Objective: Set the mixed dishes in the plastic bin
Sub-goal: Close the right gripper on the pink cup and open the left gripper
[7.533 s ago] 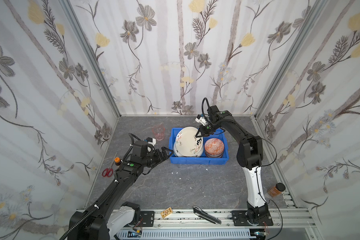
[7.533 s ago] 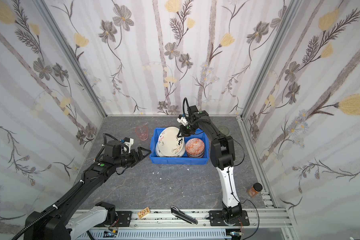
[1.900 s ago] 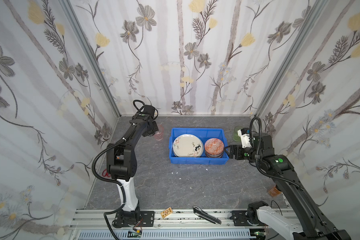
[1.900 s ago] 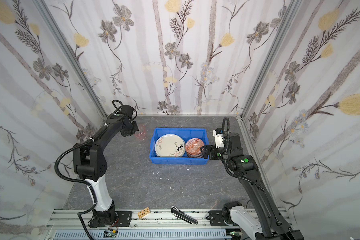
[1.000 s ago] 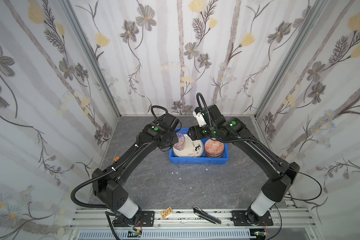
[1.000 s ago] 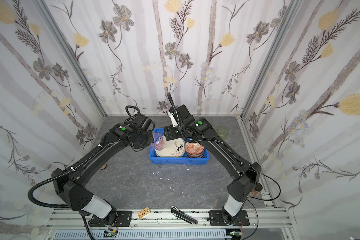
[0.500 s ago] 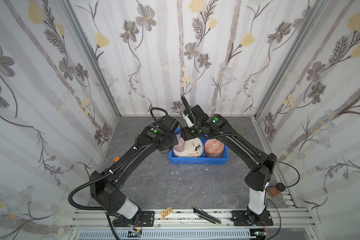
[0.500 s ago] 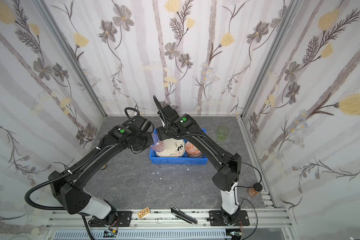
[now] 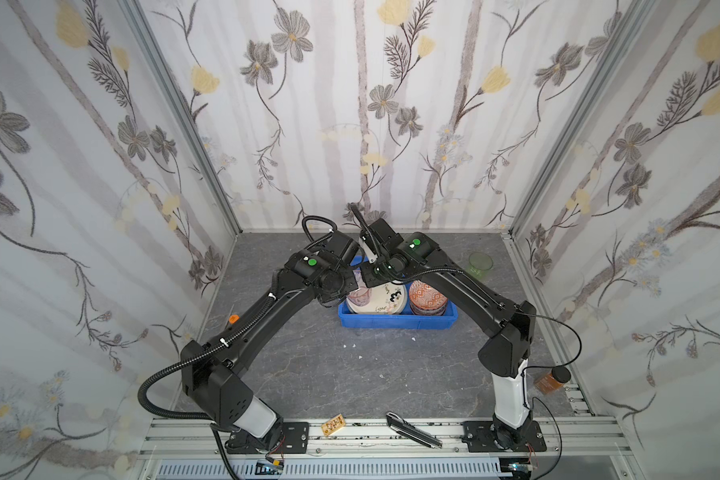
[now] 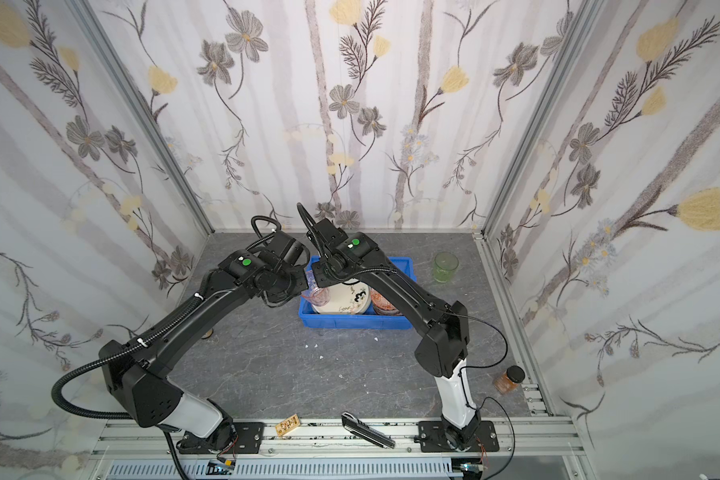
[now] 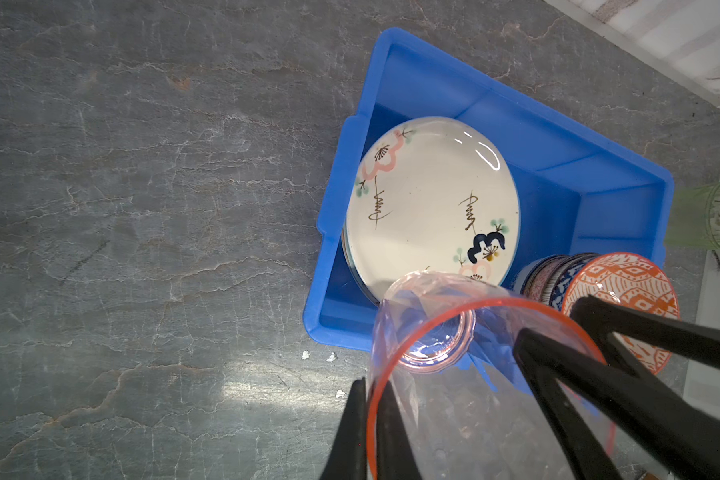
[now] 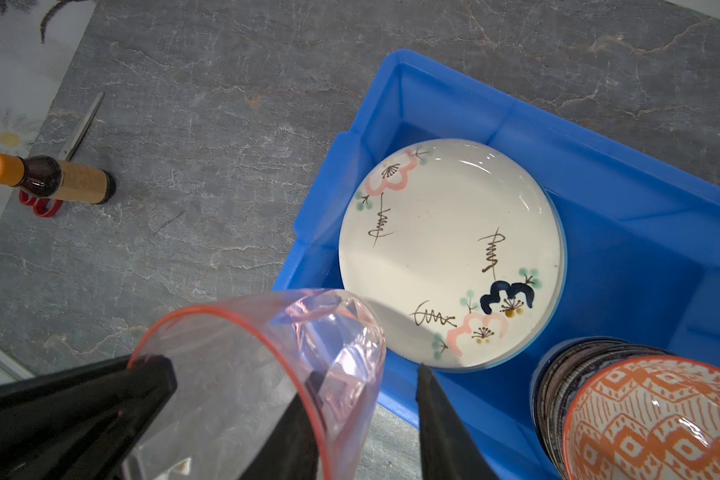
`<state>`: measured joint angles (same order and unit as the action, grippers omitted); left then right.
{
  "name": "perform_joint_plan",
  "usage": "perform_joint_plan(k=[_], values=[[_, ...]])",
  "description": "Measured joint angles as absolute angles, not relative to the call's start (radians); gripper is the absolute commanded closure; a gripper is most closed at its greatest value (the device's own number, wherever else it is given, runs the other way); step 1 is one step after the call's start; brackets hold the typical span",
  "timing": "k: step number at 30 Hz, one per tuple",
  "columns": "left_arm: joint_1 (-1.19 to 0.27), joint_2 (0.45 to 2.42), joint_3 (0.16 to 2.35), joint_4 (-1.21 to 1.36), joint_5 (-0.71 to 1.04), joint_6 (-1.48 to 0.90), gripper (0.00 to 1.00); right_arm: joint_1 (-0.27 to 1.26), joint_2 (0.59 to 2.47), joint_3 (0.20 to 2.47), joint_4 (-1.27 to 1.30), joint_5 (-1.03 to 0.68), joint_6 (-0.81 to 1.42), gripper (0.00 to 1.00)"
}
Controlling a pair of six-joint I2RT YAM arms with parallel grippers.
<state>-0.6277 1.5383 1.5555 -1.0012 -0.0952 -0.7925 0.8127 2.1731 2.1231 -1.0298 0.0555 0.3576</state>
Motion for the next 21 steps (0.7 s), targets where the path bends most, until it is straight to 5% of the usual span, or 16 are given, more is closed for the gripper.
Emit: perform_joint_plan(k=[8, 21], values=[[-0.63, 1.546, 1.559, -0.981, -0.096, -0.788, 0.99, 0.818, 2.199, 2.128, -1.042, 0.06, 0.341, 1.0], [-0.617, 1.488, 1.559, -0.984, -0.113, -0.811, 0.47, 0.802, 2.199, 2.128, -1.055, 0.111, 0.335, 1.0]])
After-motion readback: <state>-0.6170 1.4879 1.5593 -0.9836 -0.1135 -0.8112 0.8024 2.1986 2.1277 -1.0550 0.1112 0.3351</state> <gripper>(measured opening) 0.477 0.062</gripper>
